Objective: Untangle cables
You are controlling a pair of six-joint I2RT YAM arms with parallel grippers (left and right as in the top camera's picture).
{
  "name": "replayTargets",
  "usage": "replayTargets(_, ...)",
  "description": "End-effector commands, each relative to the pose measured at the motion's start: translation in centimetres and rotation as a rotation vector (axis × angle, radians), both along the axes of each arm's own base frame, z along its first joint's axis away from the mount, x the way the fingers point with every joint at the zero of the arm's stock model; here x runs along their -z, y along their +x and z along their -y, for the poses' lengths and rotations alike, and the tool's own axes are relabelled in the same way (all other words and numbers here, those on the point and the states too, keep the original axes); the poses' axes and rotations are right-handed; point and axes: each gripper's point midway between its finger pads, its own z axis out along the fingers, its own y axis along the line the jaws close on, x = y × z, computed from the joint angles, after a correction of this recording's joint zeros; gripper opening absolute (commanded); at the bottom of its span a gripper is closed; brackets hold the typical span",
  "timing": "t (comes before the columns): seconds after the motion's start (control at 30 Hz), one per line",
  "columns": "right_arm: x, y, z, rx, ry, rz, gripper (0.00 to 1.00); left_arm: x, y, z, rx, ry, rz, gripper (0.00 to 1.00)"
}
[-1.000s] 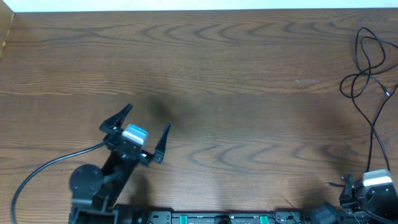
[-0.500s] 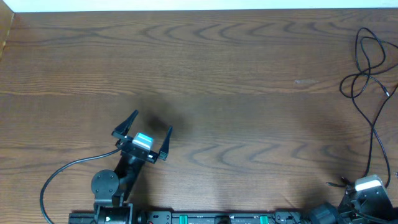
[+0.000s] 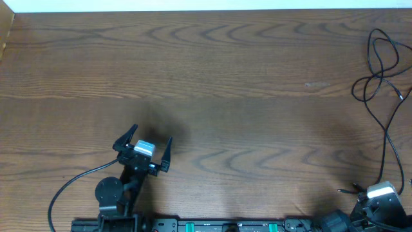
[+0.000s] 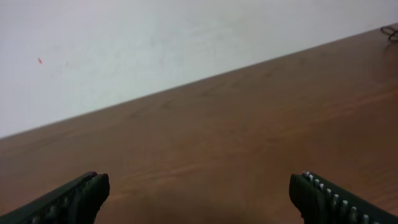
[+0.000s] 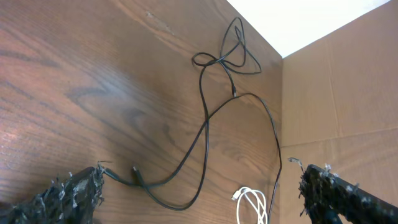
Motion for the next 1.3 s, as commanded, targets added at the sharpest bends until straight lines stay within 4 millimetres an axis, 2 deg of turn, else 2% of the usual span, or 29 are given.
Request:
replayTargets(0.0,0.0,0.0,0.1,0.008,-0.009,-0.004,0.99,1.8,0.0,-0.3,-0.018,-0.002,-0.038,0.98)
replayTargets(0.3,0.0,0.0,0.1,0.008,-0.009,-0.004,0.99,2.0,0.1,-0.6,-0.036,0.004,-0.046,0.98)
replayTargets(1.27,0.0,0.0,0.1,0.008,-0.009,-0.004,0.99,9.1,-0.3,-0.6,-0.035,-0.004,-0.371,0.98)
